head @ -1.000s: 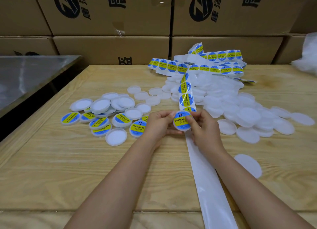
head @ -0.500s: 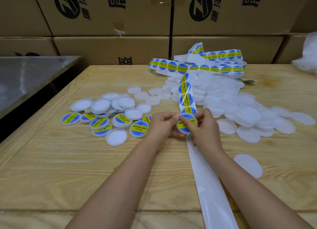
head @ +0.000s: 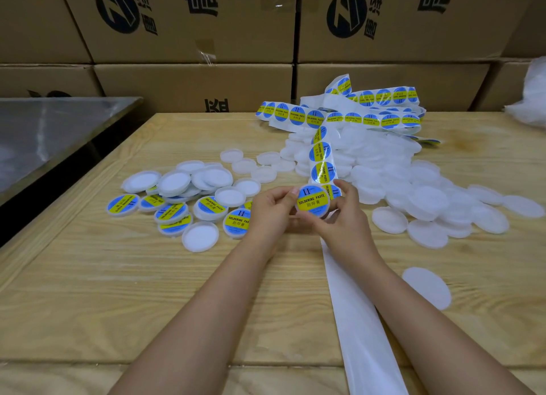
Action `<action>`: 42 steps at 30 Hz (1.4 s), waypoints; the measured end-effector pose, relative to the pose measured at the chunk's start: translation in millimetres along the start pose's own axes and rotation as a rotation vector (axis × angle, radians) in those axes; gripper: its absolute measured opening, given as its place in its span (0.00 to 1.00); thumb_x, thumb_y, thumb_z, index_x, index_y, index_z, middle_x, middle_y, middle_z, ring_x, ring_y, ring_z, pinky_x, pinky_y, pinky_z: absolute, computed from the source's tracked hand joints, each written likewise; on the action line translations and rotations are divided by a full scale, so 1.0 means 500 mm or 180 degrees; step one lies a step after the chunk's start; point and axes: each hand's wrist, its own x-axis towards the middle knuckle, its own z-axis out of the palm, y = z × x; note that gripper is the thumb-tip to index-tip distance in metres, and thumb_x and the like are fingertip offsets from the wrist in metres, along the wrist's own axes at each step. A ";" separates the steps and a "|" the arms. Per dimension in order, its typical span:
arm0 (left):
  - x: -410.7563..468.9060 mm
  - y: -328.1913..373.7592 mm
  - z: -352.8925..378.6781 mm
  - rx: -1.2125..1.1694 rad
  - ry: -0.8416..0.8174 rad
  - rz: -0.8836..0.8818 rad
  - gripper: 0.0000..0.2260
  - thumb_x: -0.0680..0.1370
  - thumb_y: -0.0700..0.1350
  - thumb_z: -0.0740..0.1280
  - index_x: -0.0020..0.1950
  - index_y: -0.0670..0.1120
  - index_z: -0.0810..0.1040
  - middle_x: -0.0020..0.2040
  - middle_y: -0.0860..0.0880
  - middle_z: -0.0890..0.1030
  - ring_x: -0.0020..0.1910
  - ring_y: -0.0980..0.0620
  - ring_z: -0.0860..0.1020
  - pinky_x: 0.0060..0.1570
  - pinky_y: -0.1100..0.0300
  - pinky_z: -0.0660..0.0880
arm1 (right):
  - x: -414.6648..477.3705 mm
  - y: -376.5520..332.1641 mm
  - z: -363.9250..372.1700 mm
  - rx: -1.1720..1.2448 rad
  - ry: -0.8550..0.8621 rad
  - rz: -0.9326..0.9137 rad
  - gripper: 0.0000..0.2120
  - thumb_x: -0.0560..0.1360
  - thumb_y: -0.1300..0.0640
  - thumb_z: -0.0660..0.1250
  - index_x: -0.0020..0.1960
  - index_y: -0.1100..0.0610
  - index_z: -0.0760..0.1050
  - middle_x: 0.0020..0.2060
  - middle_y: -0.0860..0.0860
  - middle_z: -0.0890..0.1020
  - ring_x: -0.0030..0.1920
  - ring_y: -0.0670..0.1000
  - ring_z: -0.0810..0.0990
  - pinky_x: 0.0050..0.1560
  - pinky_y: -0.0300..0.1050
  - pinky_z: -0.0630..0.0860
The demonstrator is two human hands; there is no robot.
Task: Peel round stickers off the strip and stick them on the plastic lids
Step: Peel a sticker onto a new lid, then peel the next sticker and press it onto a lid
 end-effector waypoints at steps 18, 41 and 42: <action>0.049 0.035 -0.197 0.3789 0.2214 0.1428 0.08 0.75 0.41 0.64 0.49 0.41 0.82 0.45 0.41 0.83 0.49 0.40 0.77 0.58 0.51 0.65 | 0.007 0.008 -0.013 -0.0268 0.0030 0.0191 0.18 0.79 0.47 0.58 0.35 0.55 0.73 0.38 0.47 0.81 0.33 0.33 0.75 0.34 0.26 0.67; 0.032 -0.048 0.023 0.3911 -0.0662 0.1537 0.18 0.81 0.45 0.57 0.72 0.46 0.66 0.70 0.47 0.71 0.71 0.50 0.64 0.71 0.55 0.49 | 0.001 -0.019 -0.027 0.0288 -0.0224 0.1575 0.07 0.80 0.59 0.52 0.45 0.57 0.66 0.30 0.56 0.77 0.21 0.55 0.78 0.20 0.41 0.73; 0.034 -0.049 0.021 0.3981 -0.0694 0.1475 0.19 0.81 0.46 0.58 0.72 0.46 0.66 0.69 0.47 0.72 0.70 0.50 0.65 0.70 0.55 0.50 | -0.001 -0.020 -0.028 0.0313 -0.0254 0.1608 0.07 0.80 0.58 0.52 0.45 0.57 0.66 0.30 0.56 0.77 0.21 0.55 0.78 0.20 0.41 0.73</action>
